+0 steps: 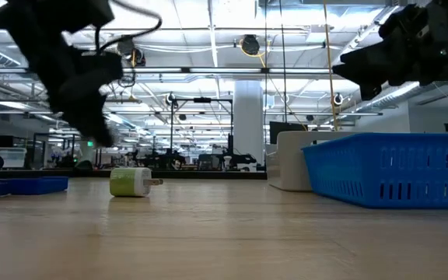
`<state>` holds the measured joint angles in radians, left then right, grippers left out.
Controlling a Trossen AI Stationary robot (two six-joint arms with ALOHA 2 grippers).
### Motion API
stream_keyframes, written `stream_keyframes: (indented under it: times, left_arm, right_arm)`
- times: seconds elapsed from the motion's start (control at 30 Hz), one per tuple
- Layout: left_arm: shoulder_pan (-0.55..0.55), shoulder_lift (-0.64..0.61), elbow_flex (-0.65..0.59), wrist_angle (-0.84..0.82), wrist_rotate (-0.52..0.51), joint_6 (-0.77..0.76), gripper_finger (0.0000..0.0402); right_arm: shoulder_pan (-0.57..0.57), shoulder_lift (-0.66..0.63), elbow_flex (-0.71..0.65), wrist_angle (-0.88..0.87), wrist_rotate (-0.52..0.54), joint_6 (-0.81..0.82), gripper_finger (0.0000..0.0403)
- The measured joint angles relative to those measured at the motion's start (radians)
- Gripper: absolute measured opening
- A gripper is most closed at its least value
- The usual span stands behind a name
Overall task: Pick & Place Office items
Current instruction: Put the purple charger adapter into the gray bin
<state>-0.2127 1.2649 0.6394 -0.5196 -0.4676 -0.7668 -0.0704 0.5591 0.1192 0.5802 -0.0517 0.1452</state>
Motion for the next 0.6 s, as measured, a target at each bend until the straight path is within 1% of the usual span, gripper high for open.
stream_keyframes:
  times: [0.07,0.17,0.4,0.5,0.6]
  left_arm:
    - [0.000,0.000,0.017,0.068,-0.001,0.078,0.0144]
    - [0.000,-0.001,0.025,0.172,0.005,0.169,0.0135]
    - [0.003,-0.001,0.025,0.451,0.037,0.361,0.0135]
    - [0.012,-0.001,0.025,0.531,0.086,0.416,0.0136]
    - [0.034,0.003,0.025,0.619,0.152,0.420,0.0134]
  right_arm:
    - [0.000,0.054,-0.030,0.110,0.000,0.000,0.0144]
    - [0.000,0.129,-0.041,0.222,-0.001,0.001,0.0144]
    - [0.000,0.318,0.015,0.239,0.000,-0.005,0.0144]
    - [0.000,0.408,0.051,0.247,0.000,-0.009,0.0144]
    - [0.010,0.498,0.100,0.274,0.001,-0.031,0.0144]
